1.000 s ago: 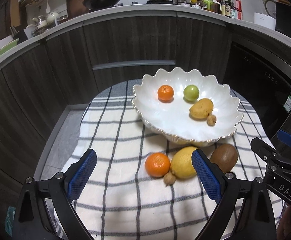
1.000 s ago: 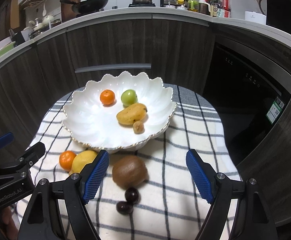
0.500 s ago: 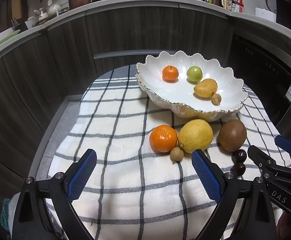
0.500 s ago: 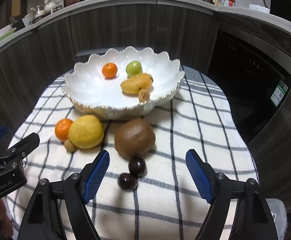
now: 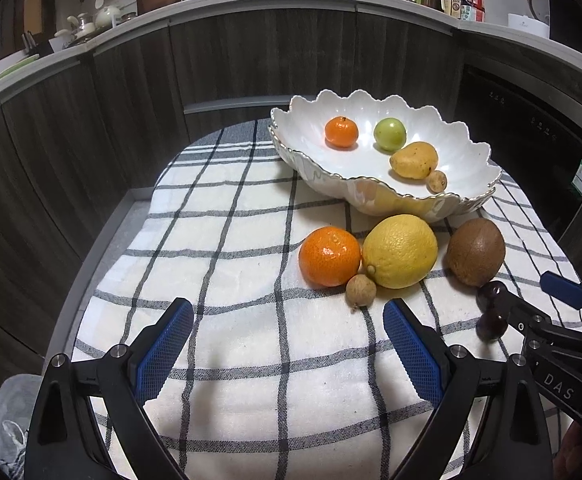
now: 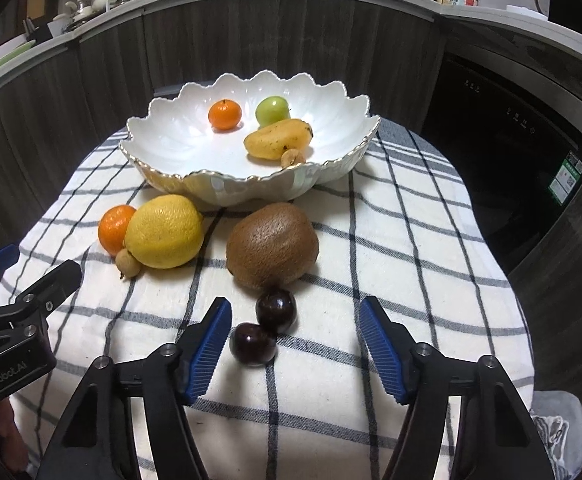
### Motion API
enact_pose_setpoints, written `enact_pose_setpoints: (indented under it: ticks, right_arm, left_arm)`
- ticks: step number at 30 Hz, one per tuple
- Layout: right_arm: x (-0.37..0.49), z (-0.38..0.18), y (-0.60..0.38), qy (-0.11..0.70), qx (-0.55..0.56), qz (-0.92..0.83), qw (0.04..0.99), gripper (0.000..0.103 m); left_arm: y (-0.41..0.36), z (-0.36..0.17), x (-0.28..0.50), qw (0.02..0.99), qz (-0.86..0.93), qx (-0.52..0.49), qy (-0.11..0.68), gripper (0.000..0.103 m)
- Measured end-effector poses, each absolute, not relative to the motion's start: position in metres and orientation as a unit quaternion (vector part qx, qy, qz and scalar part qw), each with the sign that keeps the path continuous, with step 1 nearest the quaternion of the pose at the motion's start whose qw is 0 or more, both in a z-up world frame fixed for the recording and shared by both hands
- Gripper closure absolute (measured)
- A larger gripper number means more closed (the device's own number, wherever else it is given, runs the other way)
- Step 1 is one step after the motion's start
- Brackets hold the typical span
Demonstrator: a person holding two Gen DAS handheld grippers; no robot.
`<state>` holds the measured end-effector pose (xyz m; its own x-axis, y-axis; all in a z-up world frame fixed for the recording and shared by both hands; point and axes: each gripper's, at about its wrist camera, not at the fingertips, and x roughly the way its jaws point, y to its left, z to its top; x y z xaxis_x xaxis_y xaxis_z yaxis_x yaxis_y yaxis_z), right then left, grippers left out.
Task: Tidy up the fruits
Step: 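Grasp the small brown fruit with the left tool while the right tool grasps a dark cherry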
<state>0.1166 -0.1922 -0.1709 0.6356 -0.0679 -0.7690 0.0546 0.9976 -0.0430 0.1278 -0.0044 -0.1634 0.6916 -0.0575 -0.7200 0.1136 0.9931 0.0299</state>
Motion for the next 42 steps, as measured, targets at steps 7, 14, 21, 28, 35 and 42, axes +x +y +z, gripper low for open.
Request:
enact_pose_setpoints:
  ticks: [7, 14, 21, 28, 35, 42]
  right_arm:
    - [0.118, -0.181, -0.186, 0.438, -0.007, -0.021, 0.899, 0.044]
    - [0.118, -0.19, -0.184, 0.451, 0.0, -0.011, 0.892, 0.056]
    - [0.118, -0.197, -0.18, 0.466, 0.007, 0.002, 0.885, 0.073]
    - [0.113, -0.184, -0.185, 0.448, 0.016, 0.0, 0.894, 0.073]
    - [0.113, -0.176, -0.198, 0.438, 0.029, -0.01, 0.898, 0.073]
    - [0.117, -0.174, -0.207, 0.436, 0.045, -0.016, 0.899, 0.073]
  left_arm:
    - [-0.003, -0.167, 0.13, 0.917, -0.046, 0.033, 0.394, 0.006]
    - [-0.002, -0.168, 0.132, 0.916, -0.045, 0.029, 0.397, 0.006]
    - [-0.002, -0.168, 0.132, 0.917, -0.046, 0.03, 0.395, 0.006]
    - [-0.013, -0.171, 0.136, 0.916, -0.063, 0.035, 0.394, 0.011]
    - [-0.032, -0.179, 0.144, 0.908, -0.082, 0.053, 0.408, 0.021]
    - [-0.045, -0.192, 0.152, 0.893, -0.098, 0.07, 0.433, 0.046]
